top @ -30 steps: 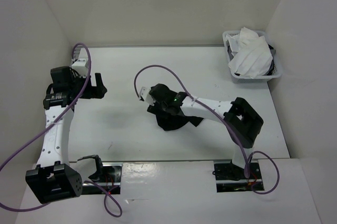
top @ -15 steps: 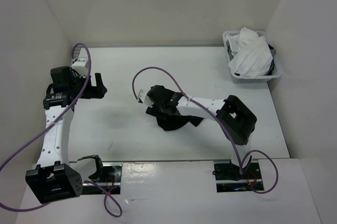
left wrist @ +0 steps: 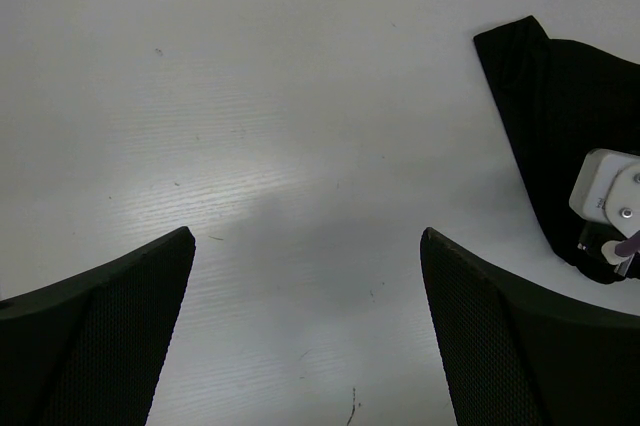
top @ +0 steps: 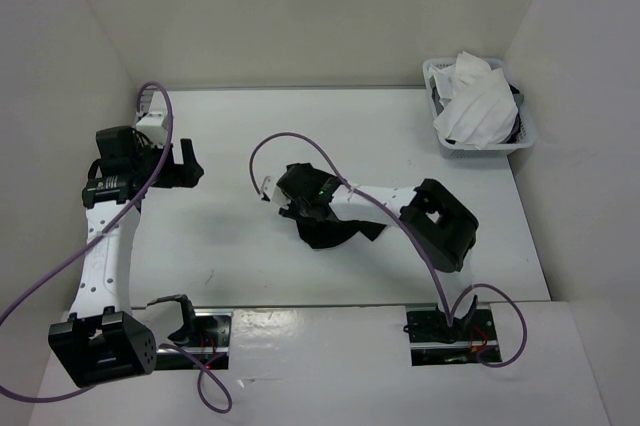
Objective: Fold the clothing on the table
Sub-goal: Flatten the skirt out
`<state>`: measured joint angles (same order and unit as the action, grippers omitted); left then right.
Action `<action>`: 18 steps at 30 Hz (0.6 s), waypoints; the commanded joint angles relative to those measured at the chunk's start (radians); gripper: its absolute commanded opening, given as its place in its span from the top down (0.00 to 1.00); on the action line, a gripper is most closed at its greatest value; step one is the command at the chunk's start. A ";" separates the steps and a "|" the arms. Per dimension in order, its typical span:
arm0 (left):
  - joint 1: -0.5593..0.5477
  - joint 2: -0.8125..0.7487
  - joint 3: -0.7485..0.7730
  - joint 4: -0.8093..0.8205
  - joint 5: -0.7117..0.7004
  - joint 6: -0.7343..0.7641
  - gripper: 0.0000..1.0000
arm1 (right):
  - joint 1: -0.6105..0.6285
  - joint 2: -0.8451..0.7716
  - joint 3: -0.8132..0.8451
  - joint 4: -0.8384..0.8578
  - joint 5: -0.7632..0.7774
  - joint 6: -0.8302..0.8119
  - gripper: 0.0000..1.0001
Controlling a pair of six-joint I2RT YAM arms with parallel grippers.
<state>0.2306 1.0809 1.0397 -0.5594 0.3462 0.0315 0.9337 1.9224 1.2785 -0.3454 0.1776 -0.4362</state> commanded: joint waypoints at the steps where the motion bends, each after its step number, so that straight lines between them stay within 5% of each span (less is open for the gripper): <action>1: 0.006 -0.010 -0.004 0.018 0.028 0.025 0.01 | 0.010 0.007 0.039 0.002 -0.007 0.007 0.61; 8: 0.006 -0.010 -0.004 0.018 0.028 0.025 0.01 | 0.010 -0.023 0.039 0.011 0.019 0.007 0.99; 18: 0.006 -0.010 -0.004 0.018 0.028 0.025 0.01 | -0.185 -0.253 0.039 0.052 0.051 0.017 1.00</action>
<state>0.2306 1.0809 1.0397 -0.5594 0.3466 0.0315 0.8074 1.7546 1.2789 -0.3393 0.1963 -0.4351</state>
